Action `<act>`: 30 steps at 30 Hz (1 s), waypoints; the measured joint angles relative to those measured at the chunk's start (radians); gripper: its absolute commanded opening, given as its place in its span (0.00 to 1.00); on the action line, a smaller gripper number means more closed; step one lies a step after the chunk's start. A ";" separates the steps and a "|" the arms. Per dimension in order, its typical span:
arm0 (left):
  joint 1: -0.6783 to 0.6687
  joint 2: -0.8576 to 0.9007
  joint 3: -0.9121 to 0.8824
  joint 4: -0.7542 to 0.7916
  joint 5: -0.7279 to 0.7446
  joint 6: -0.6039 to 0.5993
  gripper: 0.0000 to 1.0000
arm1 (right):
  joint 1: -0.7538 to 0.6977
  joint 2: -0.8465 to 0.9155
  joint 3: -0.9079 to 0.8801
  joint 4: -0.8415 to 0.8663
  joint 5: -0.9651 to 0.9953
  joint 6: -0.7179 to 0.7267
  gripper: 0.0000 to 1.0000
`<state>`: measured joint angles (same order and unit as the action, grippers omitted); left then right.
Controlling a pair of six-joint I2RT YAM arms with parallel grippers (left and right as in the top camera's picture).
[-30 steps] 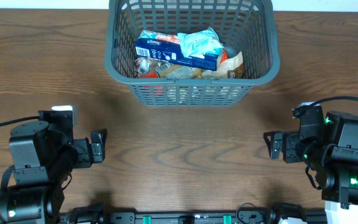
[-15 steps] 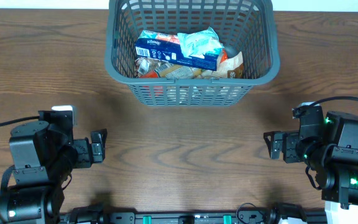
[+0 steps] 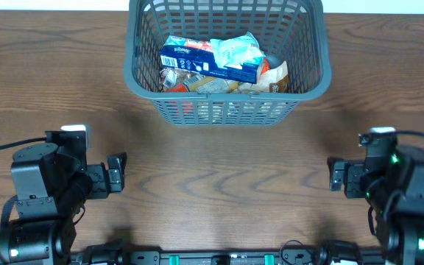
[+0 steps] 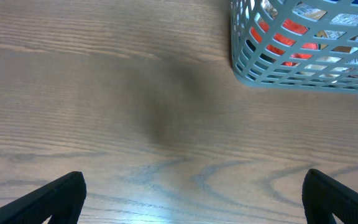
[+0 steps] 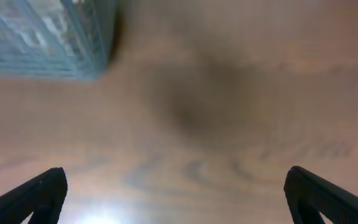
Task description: Pack container
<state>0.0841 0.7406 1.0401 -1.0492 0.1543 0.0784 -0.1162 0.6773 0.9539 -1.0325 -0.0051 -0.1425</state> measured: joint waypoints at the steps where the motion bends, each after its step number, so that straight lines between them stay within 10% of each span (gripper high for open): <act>1: 0.000 0.000 0.000 0.000 0.000 0.000 0.99 | 0.006 -0.024 -0.001 0.031 -0.005 0.000 0.99; 30: 0.000 0.002 0.000 0.000 0.000 0.000 0.99 | 0.186 -0.558 -0.806 0.951 -0.069 0.000 0.99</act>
<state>0.0841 0.7425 1.0397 -1.0492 0.1547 0.0784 0.0700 0.1192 0.1478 -0.0818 -0.0746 -0.1425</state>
